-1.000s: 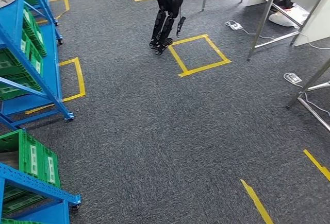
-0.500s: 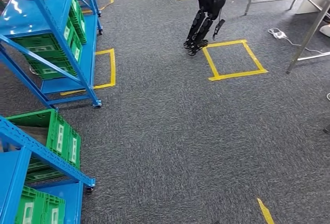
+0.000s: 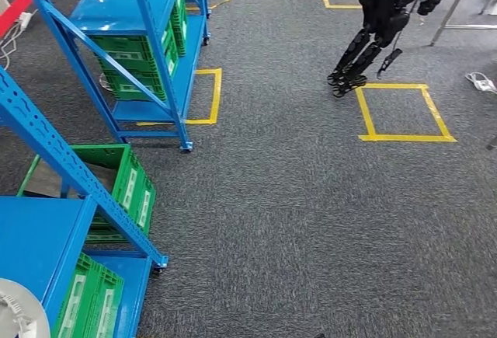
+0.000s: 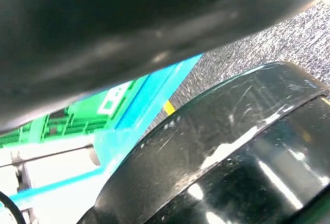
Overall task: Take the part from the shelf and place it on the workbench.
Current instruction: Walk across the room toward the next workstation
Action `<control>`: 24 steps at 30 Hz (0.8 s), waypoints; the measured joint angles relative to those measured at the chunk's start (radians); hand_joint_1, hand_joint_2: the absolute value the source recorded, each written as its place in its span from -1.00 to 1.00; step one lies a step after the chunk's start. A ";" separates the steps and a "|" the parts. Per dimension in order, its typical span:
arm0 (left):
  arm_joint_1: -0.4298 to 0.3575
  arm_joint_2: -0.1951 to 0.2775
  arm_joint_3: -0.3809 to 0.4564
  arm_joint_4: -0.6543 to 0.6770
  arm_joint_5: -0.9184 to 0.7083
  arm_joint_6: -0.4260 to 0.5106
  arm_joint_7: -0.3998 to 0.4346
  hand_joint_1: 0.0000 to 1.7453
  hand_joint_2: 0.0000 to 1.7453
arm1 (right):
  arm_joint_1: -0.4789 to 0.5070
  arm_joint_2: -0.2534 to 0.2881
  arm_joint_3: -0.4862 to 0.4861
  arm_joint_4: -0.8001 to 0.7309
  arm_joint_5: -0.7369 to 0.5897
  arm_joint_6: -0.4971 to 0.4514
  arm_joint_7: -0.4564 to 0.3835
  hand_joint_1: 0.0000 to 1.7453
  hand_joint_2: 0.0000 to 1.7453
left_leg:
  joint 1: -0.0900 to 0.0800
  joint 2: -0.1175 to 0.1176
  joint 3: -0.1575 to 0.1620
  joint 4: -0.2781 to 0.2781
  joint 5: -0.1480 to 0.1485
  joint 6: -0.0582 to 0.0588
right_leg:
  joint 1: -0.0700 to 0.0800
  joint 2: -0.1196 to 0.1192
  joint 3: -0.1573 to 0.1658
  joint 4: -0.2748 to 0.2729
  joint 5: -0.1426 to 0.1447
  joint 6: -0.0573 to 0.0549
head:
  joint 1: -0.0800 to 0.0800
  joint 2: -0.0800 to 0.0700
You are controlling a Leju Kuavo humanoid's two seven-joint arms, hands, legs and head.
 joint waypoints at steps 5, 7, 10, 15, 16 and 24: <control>0.001 0.000 0.000 0.000 0.000 -0.001 0.000 -1.00 -1.00 | -0.003 0.000 0.000 0.000 0.003 0.000 0.000 -1.00 -1.00 | 0.004 -0.052 -0.015 0.009 0.000 -0.029 | -0.003 0.030 0.057 -0.117 0.033 -0.019 | -0.001 0.000; 0.004 0.000 0.001 0.000 0.000 -0.002 0.000 -1.00 -1.00 | -0.004 0.000 0.000 0.000 0.003 -0.001 -0.001 -1.00 -1.00 | 0.003 -0.015 -0.032 0.044 -0.025 -0.038 | -0.004 0.004 0.060 -0.122 0.035 -0.031 | -0.004 0.000; 0.000 0.001 0.001 0.000 0.000 -0.002 0.000 -1.00 -1.00 | 0.001 0.000 0.000 0.000 0.004 -0.002 -0.001 -1.00 -1.00 | 0.001 0.065 -0.118 0.226 -0.116 -0.047 | 0.001 -0.045 0.064 -0.124 0.031 -0.043 | -0.009 0.000; 0.005 0.002 0.001 0.000 -0.003 -0.003 0.000 -1.00 -1.00 | 0.001 0.001 0.000 0.000 0.003 -0.002 0.001 -1.00 -1.00 | -0.002 0.111 -0.078 0.154 -0.039 -0.036 | 0.006 -0.114 0.078 -0.124 0.018 -0.044 | -0.010 0.000; 0.004 0.003 0.001 0.000 -0.004 -0.004 0.000 -1.00 -1.00 | 0.000 0.001 0.000 0.000 0.002 -0.002 0.002 -1.00 -1.00 | -0.009 0.141 -0.045 0.088 -0.015 -0.029 | 0.009 -0.126 0.083 -0.123 0.013 -0.042 | -0.010 0.000; 0.001 0.003 0.001 0.001 -0.008 -0.013 0.000 -1.00 -1.00 | -0.006 0.002 0.000 0.000 -0.001 -0.002 0.005 -1.00 -1.00 | -0.010 0.111 -0.007 -0.003 0.009 0.007 | 0.008 -0.071 0.049 -0.016 -0.065 -0.005 | -0.002 0.000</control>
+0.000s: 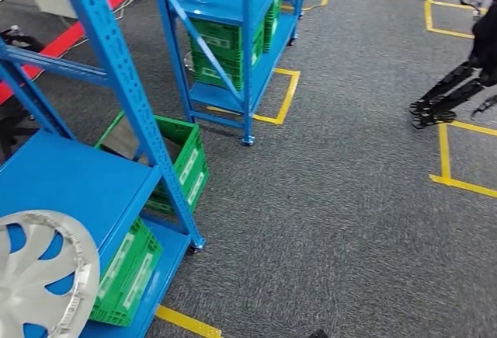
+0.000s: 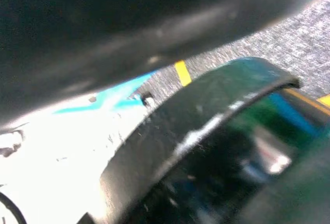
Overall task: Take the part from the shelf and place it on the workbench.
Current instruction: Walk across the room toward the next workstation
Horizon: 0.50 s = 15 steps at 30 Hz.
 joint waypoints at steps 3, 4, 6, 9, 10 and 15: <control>-0.001 -0.002 0.000 0.000 0.000 -0.001 0.000 -1.00 -1.00 | 0.005 0.000 0.000 0.000 -0.001 0.000 0.002 -1.00 -1.00 | 0.002 -0.046 0.000 0.001 0.001 0.003 | -0.003 0.036 -0.097 0.171 -0.054 0.007 | 0.001 0.000; 0.000 -0.002 0.000 0.000 0.000 -0.001 0.000 -1.00 -1.00 | 0.006 0.000 0.000 0.000 -0.001 0.000 0.002 -1.00 -1.00 | 0.002 -0.062 0.001 0.002 0.000 0.003 | -0.003 0.036 -0.106 0.174 -0.038 0.008 | 0.001 0.000; 0.001 -0.003 0.000 0.000 0.000 -0.001 0.000 -1.00 -1.00 | 0.007 0.000 0.000 0.000 -0.001 0.000 0.002 -1.00 -1.00 | 0.005 -0.092 0.004 0.004 -0.003 -0.002 | -0.007 0.049 -0.072 0.071 0.040 0.010 | 0.001 0.000; -0.001 -0.003 0.000 0.000 0.000 -0.001 0.000 -1.00 -1.00 | 0.006 0.000 0.000 0.000 -0.001 0.001 0.002 -1.00 -1.00 | 0.008 -0.129 -0.001 0.016 -0.009 -0.019 | -0.015 0.112 -0.003 -0.082 0.096 0.006 | 0.002 0.000; -0.001 -0.003 0.000 0.000 0.000 -0.001 0.000 -1.00 -1.00 | 0.005 0.000 0.000 0.000 -0.001 0.001 0.002 -1.00 -1.00 | 0.009 -0.139 -0.005 0.018 -0.008 -0.026 | -0.014 0.121 0.002 -0.089 0.091 0.000 | 0.001 0.000; 0.002 -0.002 0.000 0.000 0.000 -0.001 0.000 -1.00 -1.00 | 0.003 0.001 0.000 0.000 -0.001 0.002 0.001 -1.00 -1.00 | 0.012 -0.096 -0.045 0.087 -0.049 -0.052 | -0.014 0.065 0.011 -0.099 0.096 -0.031 | -0.005 0.000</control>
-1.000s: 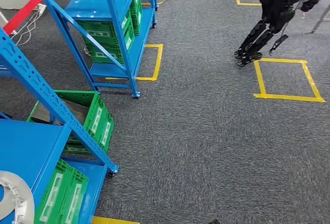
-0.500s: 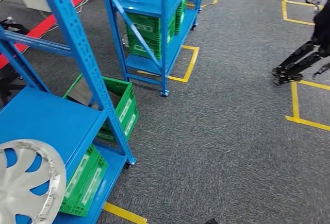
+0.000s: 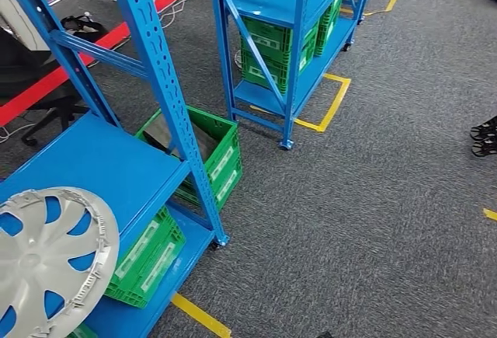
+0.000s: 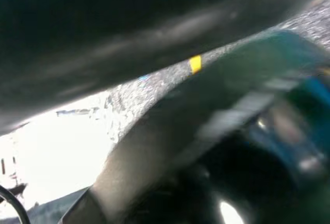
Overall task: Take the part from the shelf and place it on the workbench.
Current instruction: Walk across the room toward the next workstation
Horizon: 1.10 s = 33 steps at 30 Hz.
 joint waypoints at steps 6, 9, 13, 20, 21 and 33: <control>0.000 -0.001 0.000 0.000 -0.001 -0.003 0.000 -1.00 -1.00 | 0.005 0.000 0.000 0.000 -0.004 0.001 0.000 -1.00 -1.00 | 0.000 0.071 -0.078 0.165 -0.037 -0.002 | 0.011 -0.089 0.008 0.000 -0.011 -0.010 | -0.005 0.000; -0.002 -0.001 0.000 0.000 -0.004 0.000 0.000 -1.00 -1.00 | 0.002 0.001 0.000 0.000 -0.008 0.002 0.000 -1.00 -1.00 | -0.014 0.129 0.019 -0.025 0.042 0.020 | 0.018 -0.121 0.018 0.000 -0.020 -0.005 | -0.004 0.000; -0.001 -0.002 0.000 0.000 -0.009 0.002 0.000 -1.00 -1.00 | -0.004 0.003 0.000 0.000 -0.011 0.004 -0.001 -1.00 -1.00 | -0.021 0.121 0.035 -0.072 0.046 0.037 | 0.021 -0.157 0.030 -0.006 -0.030 0.012 | -0.002 0.000; -0.002 -0.007 0.000 0.000 -0.010 0.003 0.004 -1.00 -1.00 | 0.000 0.005 0.000 0.000 -0.014 0.003 -0.001 -1.00 -1.00 | -0.008 0.033 0.047 -0.091 0.058 0.053 | 0.013 -0.030 -0.119 0.282 -0.143 0.035 | 0.008 0.000; -0.001 -0.008 0.000 0.000 -0.010 0.004 0.006 -1.00 -1.00 | 0.001 0.005 0.000 0.000 -0.014 0.003 0.000 -1.00 -1.00 | -0.008 0.019 0.048 -0.089 0.058 0.052 | 0.012 -0.028 -0.116 0.259 -0.114 0.036 | 0.008 0.000; -0.006 -0.016 0.000 0.000 -0.010 -0.002 -0.019 -1.00 -1.00 | 0.001 0.006 -0.001 0.000 -0.020 0.018 -0.018 -1.00 -1.00 | -0.003 0.048 -0.058 0.118 -0.048 -0.005 | 0.005 -0.031 0.004 -0.006 0.002 -0.011 | -0.004 0.000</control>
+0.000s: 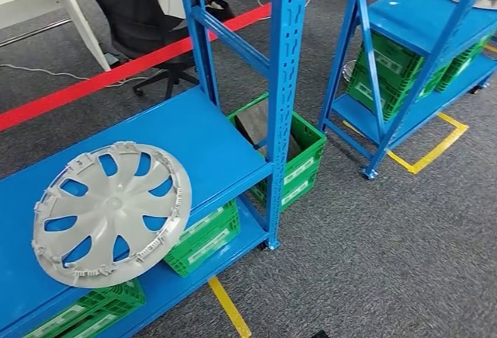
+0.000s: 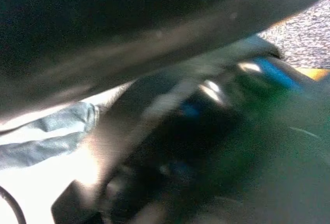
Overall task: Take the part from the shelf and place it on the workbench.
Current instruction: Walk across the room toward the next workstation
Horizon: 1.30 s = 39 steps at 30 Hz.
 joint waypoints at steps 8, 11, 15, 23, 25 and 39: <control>0.000 -0.002 0.000 0.000 0.000 0.000 -0.012 -1.00 -1.00 | 0.000 0.000 0.000 0.000 -0.001 0.004 -0.007 -1.00 -1.00 | -0.012 0.105 0.087 -0.170 0.103 0.024 | 0.010 -0.104 0.024 0.001 -0.024 0.010 | 0.001 0.000; 0.001 -0.002 0.000 0.000 0.000 0.000 -0.016 -1.00 -1.00 | -0.004 0.000 0.000 0.000 -0.001 0.005 -0.010 -1.00 -1.00 | -0.014 0.088 0.088 -0.189 0.103 0.037 | 0.012 -0.131 0.033 -0.004 -0.032 0.024 | 0.001 0.000; -0.001 -0.005 0.000 0.000 0.000 -0.001 -0.018 -1.00 -1.00 | -0.005 0.000 0.000 0.000 -0.001 0.004 -0.011 -1.00 -1.00 | -0.002 0.036 0.095 -0.207 0.115 0.056 | 0.006 -0.020 -0.031 0.134 -0.109 0.044 | 0.009 0.000; 0.001 -0.007 0.000 0.000 -0.001 -0.001 -0.020 -1.00 -1.00 | 0.001 0.000 0.000 0.000 -0.002 0.004 -0.011 -1.00 -1.00 | -0.002 -0.031 0.097 -0.204 0.114 0.058 | 0.003 0.003 -0.130 0.274 -0.110 0.050 | 0.010 0.000; 0.001 -0.007 0.000 0.000 -0.001 -0.001 -0.020 -1.00 -1.00 | 0.001 0.000 0.000 0.000 -0.002 0.003 -0.011 -1.00 -1.00 | -0.001 -0.037 0.098 -0.203 0.113 0.057 | 0.002 0.004 -0.119 0.245 -0.091 0.050 | 0.010 0.000; 0.006 -0.008 0.004 0.000 0.000 0.002 -0.022 -1.00 1.00 | -0.002 0.001 -0.007 0.000 -0.044 0.021 -0.032 -1.00 -1.00 | 0.002 0.030 0.064 -0.123 0.094 0.014 | 0.003 -0.054 0.005 0.009 -0.007 0.003 | -0.001 0.000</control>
